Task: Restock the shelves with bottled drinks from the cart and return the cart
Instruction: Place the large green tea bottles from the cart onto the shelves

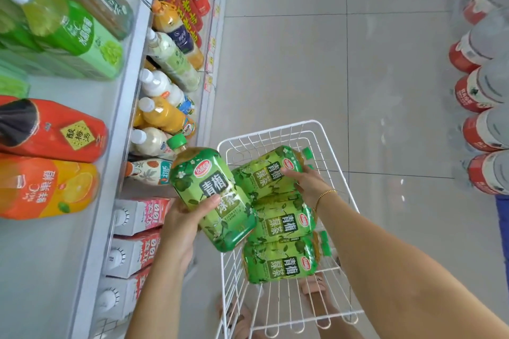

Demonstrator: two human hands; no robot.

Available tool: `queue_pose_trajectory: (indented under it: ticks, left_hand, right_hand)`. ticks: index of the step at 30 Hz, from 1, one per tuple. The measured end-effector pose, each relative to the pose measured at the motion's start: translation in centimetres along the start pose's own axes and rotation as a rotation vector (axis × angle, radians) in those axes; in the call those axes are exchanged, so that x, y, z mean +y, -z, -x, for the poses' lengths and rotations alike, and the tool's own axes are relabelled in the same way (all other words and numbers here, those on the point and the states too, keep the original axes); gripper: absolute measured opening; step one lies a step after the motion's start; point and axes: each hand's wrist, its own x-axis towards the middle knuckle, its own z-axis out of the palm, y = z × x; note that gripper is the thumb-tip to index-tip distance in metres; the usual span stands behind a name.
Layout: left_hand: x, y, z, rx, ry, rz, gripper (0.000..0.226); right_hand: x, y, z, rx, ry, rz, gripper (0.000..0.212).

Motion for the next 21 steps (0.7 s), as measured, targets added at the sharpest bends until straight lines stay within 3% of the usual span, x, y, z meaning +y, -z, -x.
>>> queue_pose_trajectory:
  ticks: [2,6,10,13,15,17,19,21]
  left_hand:
    - [-0.8,0.2,-0.2,-0.001,0.009,0.049,0.069]
    - [-2.4,0.6,-0.2,-0.001,0.065,0.140,0.075]
    - [-2.4,1.5,1.0,0.060,-0.003,0.130,0.081]
    - [-1.6,2.0,2.7,0.144,-0.099,0.055,0.065]
    - [-1.3,2.7,4.0,0.236,-0.169,0.018,0.048]
    - [-1.0,3.6,5.1,0.338,-0.216,0.002,0.045]
    - [-1.0,4.8,6.2,0.427,-0.252,0.011,0.052]
    - [-1.3,6.1,7.2,0.522,-0.279,0.032,0.061]
  right_hand:
    - [1.0,0.2,-2.0,-0.016,-0.028,0.075,0.125]
    - [1.9,-0.6,-2.2,0.024,0.014,0.144,0.140]
    - [2.6,-2.0,-2.0,0.043,0.063,0.091,0.138]
    - [3.2,-3.6,-1.6,0.106,0.110,0.090,0.135]
    - [2.9,-4.7,0.0,0.183,0.244,0.265,0.113]
    - [2.2,-5.4,2.6,0.230,0.522,0.515,0.090]
    - [1.4,-6.1,5.3,0.187,0.801,0.761,0.080]
    - [0.7,-6.7,7.8,0.082,0.944,0.893,0.079]
